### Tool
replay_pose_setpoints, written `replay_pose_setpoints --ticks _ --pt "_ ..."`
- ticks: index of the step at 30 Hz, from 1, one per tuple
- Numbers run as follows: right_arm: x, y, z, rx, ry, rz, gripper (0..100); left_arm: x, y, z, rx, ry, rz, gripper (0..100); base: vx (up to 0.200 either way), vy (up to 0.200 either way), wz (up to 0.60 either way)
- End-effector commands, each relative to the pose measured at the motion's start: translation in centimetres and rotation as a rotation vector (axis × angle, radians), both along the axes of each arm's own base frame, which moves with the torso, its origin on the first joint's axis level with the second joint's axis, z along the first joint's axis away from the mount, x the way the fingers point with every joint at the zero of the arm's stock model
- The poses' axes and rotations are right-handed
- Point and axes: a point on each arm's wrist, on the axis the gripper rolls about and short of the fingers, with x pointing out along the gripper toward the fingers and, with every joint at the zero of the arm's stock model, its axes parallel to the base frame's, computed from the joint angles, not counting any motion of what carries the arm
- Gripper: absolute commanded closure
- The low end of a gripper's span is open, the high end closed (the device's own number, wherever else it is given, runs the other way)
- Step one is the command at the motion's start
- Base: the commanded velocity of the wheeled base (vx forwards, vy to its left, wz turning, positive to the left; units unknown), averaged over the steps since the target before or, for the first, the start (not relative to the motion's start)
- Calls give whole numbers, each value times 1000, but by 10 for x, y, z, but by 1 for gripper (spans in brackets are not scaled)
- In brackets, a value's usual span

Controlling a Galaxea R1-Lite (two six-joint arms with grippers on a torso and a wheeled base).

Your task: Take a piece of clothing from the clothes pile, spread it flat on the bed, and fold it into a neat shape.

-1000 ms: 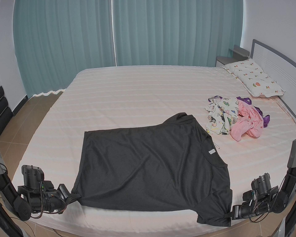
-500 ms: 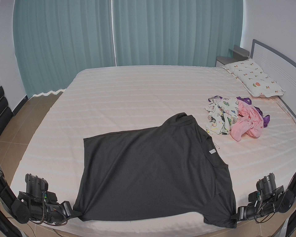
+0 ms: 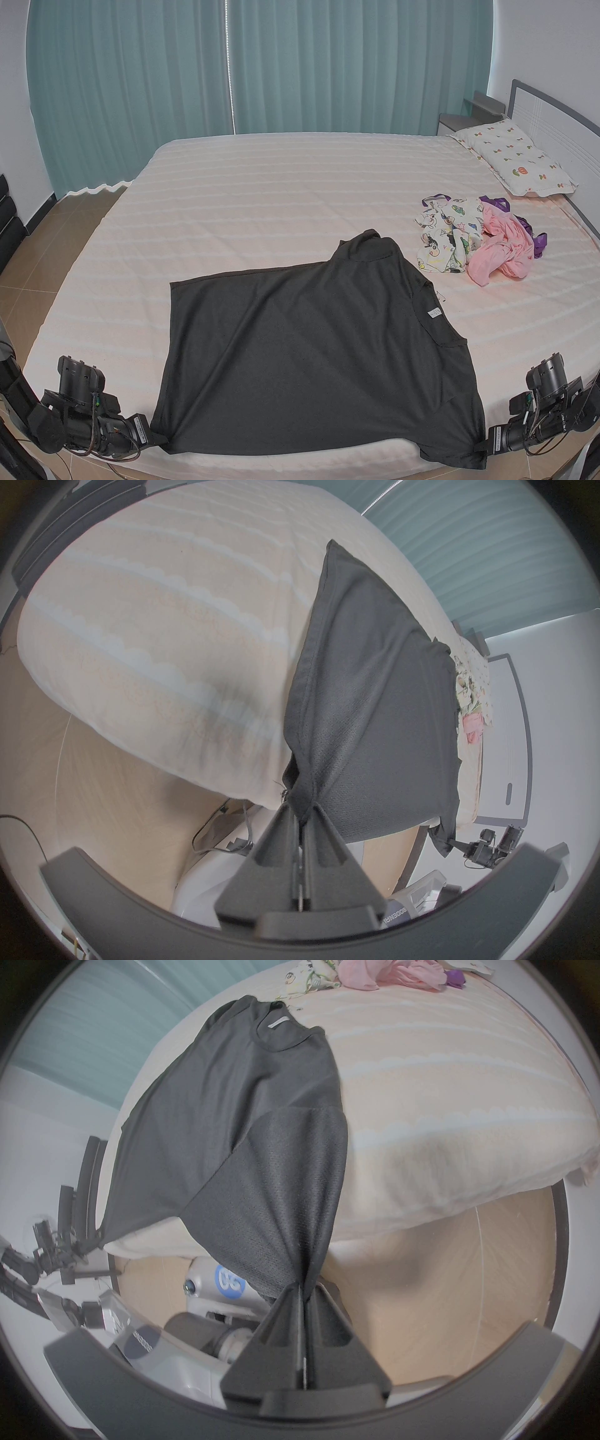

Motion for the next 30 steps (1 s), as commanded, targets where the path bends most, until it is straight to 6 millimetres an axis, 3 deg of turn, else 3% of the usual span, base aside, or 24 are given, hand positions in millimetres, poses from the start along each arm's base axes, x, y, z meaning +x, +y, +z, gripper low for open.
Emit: replay_pose_setpoints --ticks 1,20,30 --pt "-11 -4 3 -19 14 28 100 -7 -6 -12 14 100 -47 100 0 0 0" --pt "-17 -14 2 -50 47 64 100 -24 -9 -5 77 155 -103 100 0 0 0" --pt "-9 -15 18 14 -88 61 100 -13 -10 4 57 80 -68 100 0 0 0"
